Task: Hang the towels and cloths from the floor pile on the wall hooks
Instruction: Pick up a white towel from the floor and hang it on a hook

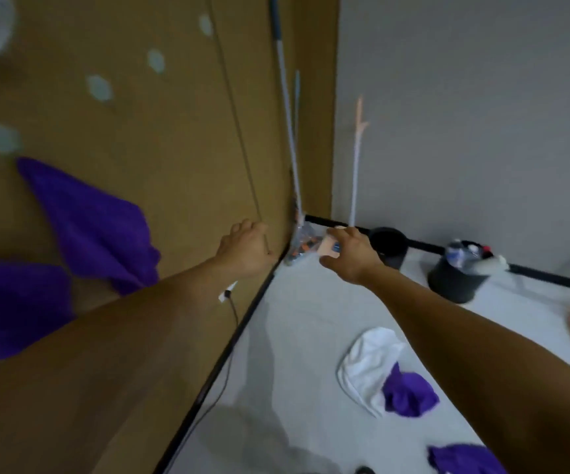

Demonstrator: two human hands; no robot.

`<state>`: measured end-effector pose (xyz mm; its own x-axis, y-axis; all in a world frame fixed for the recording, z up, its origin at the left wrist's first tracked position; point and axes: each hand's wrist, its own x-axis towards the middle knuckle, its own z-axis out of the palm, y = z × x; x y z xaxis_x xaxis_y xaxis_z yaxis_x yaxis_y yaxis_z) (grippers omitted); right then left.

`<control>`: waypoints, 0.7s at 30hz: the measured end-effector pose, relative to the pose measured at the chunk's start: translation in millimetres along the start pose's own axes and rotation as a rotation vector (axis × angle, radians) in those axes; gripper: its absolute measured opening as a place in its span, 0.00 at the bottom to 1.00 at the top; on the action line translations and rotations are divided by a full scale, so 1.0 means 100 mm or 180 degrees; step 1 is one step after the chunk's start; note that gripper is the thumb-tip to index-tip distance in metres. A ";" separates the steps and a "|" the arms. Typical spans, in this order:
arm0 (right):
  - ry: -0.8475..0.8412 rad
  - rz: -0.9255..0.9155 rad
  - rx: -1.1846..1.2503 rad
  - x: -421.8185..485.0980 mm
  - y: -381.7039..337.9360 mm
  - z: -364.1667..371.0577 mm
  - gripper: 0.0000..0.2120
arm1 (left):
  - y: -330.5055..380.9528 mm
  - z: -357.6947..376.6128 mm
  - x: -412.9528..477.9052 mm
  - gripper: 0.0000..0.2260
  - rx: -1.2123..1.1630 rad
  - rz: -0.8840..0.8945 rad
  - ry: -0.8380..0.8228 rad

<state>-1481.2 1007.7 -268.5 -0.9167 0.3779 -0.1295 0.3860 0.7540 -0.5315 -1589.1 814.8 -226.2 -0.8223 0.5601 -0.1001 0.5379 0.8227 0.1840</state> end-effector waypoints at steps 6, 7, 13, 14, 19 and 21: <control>0.0307 0.1092 0.0063 -0.74 1.49 -0.38 0.30 | 1.55 0.69 0.28 0.26 -0.0005 0.0989 -0.0640; 0.0374 0.1260 0.0085 -0.89 1.68 -0.40 0.29 | 1.79 0.83 0.27 0.27 -0.0037 0.1132 -0.0702; 0.0457 0.2092 0.0335 -1.71 2.47 -0.28 0.28 | 2.86 1.65 0.08 0.29 0.0194 0.1893 -0.1308; 0.0488 0.2242 0.0405 -1.85 2.57 -0.23 0.27 | 3.01 1.79 0.06 0.29 0.0257 0.2010 -0.1351; 0.0529 0.3116 0.0835 -2.62 3.06 0.28 0.27 | 3.54 2.62 -0.20 0.28 0.0462 0.2587 -0.1840; 0.0426 0.3431 0.0987 -2.93 3.22 0.58 0.28 | 3.61 3.01 -0.37 0.27 0.0523 0.2737 -0.2116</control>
<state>-1093.7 1108.5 -450.8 -0.0953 0.8193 -0.5654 0.9096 -0.1591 -0.3839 -1308.4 1119.9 -450.3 0.0765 0.8528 -0.5166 0.9422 0.1077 0.3173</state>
